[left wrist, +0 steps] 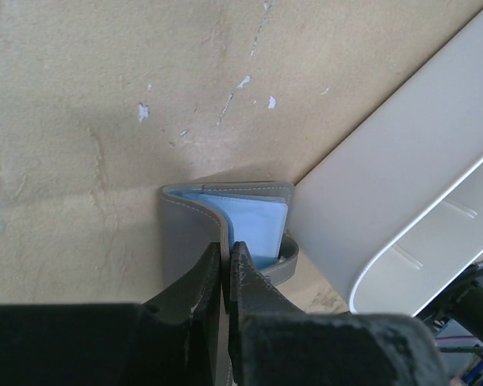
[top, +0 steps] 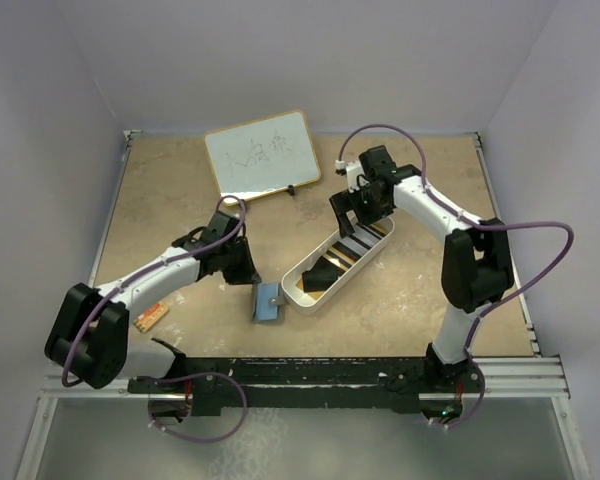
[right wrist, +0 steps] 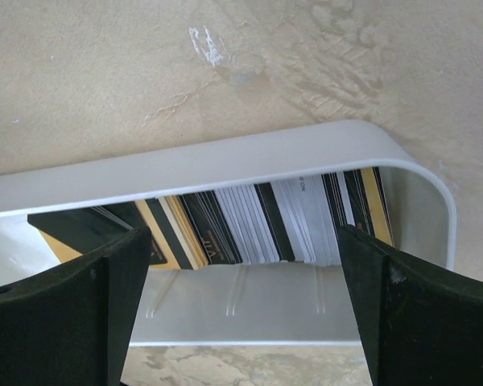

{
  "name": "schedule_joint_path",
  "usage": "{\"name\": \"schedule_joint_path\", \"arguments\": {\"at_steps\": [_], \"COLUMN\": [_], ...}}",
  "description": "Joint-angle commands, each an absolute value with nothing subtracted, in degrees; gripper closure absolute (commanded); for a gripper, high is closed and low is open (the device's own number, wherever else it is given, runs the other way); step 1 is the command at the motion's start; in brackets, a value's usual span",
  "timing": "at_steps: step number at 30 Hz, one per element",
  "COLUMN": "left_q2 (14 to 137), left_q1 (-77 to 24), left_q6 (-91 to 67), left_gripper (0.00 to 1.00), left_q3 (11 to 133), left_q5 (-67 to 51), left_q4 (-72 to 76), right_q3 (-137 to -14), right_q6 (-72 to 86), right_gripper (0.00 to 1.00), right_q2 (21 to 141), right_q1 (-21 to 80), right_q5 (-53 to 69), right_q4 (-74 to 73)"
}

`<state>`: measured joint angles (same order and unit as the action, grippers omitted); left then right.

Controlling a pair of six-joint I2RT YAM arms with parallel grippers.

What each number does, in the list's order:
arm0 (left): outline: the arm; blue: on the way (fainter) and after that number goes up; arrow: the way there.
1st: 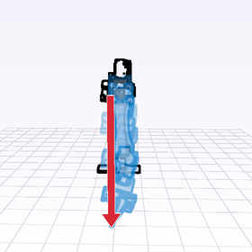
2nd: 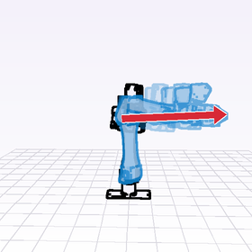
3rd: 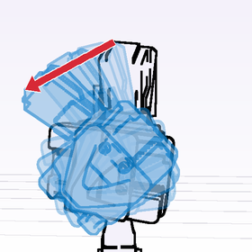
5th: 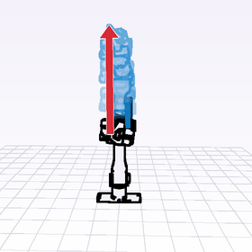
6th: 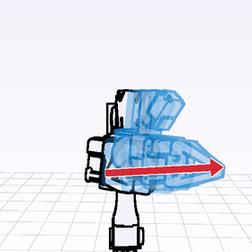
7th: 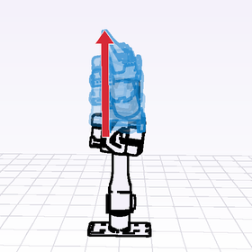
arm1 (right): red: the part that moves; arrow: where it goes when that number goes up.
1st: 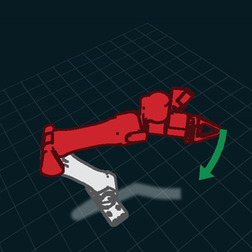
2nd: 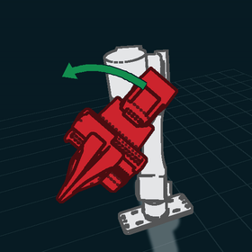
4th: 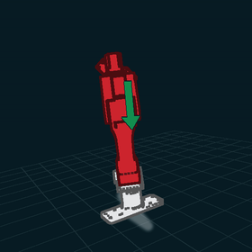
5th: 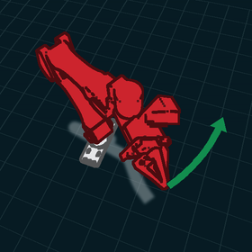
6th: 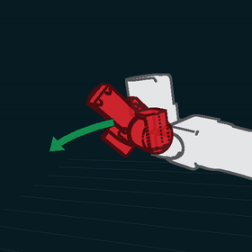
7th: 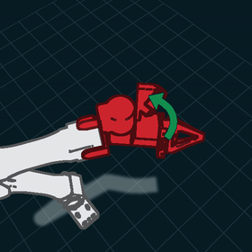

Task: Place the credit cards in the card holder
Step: Adjust the storage box at the center of the board, then pick up the credit card from the storage box.

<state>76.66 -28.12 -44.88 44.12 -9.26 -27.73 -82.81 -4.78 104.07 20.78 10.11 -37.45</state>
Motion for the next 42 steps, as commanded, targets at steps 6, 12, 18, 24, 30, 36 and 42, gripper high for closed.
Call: {"name": "schedule_joint_path", "arguments": {"at_steps": [6, 12, 18, 24, 30, 36, 42], "left_q2": [78.9, 80.0, 81.1, 82.2, 82.2, 82.1, 82.0], "left_q1": [-27.9, -27.9, -27.9, -27.9, -27.9, -28.0, -28.0], "left_q6": [-45.3, -46.3, -46.6, -47.3, -48.4, -49.0, -49.0], "left_gripper": [1.0, 1.0, 1.0, 1.0, 1.0, 1.0, 1.0], "left_q3": [41.6, 40.4, 40.2, 39.9, 38.9, 38.3, 38.0], "left_q5": [-14.3, -14.5, -14.7, -15.6, -15.5, -15.4, -15.0], "left_q4": [-22.2, -19.7, -17.8, -16.1, -14.9, -14.4, -14.5], "right_q3": [-80.6, -78.6, -76.0, -75.8, -75.5, -74.7, -73.4], "right_q6": [-7.2, -7.1, -4.2, -1.9, -0.5, -0.6, -1.3], "right_gripper": [0.0, 0.02, 0.07, 0.12, 0.17, 0.23, 0.3], "right_q2": [109.3, 108.9, 106.2, 105.5, 104.2, 103.4, 102.5], "right_q1": [20.7, 20.7, 20.7, 20.7, 20.7, 20.9, 20.9], "right_q5": [13.4, 18.7, 26.0, 31.1, 34.9, 36.1, 37.6], "right_q4": [-30.6, -30.9, -30.9, -30.7, -30.1, -30.8, -32.1]}}
